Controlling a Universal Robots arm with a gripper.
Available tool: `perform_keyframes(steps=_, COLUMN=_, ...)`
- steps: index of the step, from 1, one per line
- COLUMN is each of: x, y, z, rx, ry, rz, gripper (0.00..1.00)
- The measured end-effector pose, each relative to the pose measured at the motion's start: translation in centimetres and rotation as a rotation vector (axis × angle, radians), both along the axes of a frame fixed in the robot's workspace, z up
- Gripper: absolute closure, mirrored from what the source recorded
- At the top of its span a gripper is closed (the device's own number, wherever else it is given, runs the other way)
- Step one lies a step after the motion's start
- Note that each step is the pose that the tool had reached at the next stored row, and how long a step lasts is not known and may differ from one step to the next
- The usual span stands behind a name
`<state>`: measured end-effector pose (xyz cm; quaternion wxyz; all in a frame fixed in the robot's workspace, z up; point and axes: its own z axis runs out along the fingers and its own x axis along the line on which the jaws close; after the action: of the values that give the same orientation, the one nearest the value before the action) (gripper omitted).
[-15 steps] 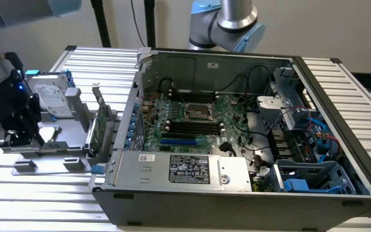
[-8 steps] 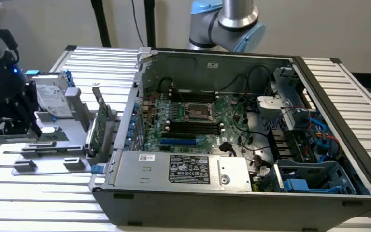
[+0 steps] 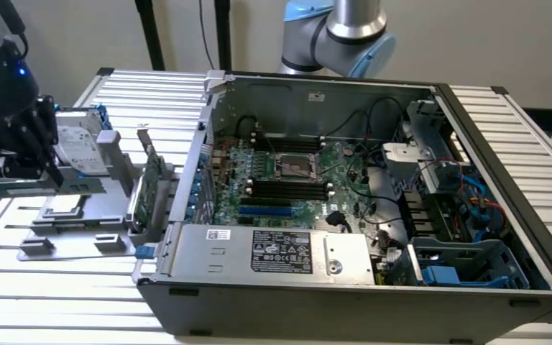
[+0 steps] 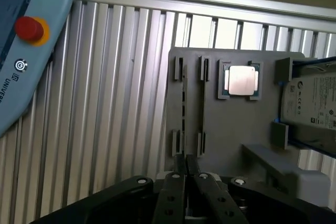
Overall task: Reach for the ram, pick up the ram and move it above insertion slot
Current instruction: 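Pick up the ram and move it above insertion slot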
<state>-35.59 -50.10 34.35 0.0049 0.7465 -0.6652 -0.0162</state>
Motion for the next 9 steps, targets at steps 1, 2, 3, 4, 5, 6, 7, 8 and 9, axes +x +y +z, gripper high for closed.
perform_keyframes(steps=1, x=0.2, y=0.0, z=0.45, rx=-0.0001, ry=0.0001, rz=0.001, gripper=0.88)
perform_keyframes(steps=2, x=0.4, y=0.01, z=0.9, rx=-0.0001, ry=0.0001, rz=0.002, gripper=0.88)
perform_keyframes(steps=3, x=0.6, y=0.01, z=1.36, rx=0.0001, ry=0.0001, rz=0.003, gripper=0.88)
perform_keyframes(steps=4, x=0.8, y=0.02, z=1.84, rx=0.0003, ry=0.0002, rz=0.004, gripper=0.88)
perform_keyframes(steps=5, x=1.0, y=0.02, z=2.29, rx=0.0006, ry=0.0003, rz=0.005, gripper=0.88)
perform_keyframes(steps=6, x=1.2, y=0.03, z=2.74, rx=0.0006, ry=0.0005, rz=0.006, gripper=0.88)
perform_keyframes(steps=7, x=1.4, y=0.04, z=3.19, rx=0.0006, ry=0.0008, rz=0.007, gripper=0.88)
perform_keyframes(steps=8, x=1.7, y=0.06, z=3.63, rx=0.0008, ry=0.0009, rz=0.007, gripper=0.88)
perform_keyframes(steps=9, x=2.0, y=0.08, z=3.89, rx=0.0015, ry=0.0011, rz=0.007, gripper=0.88)
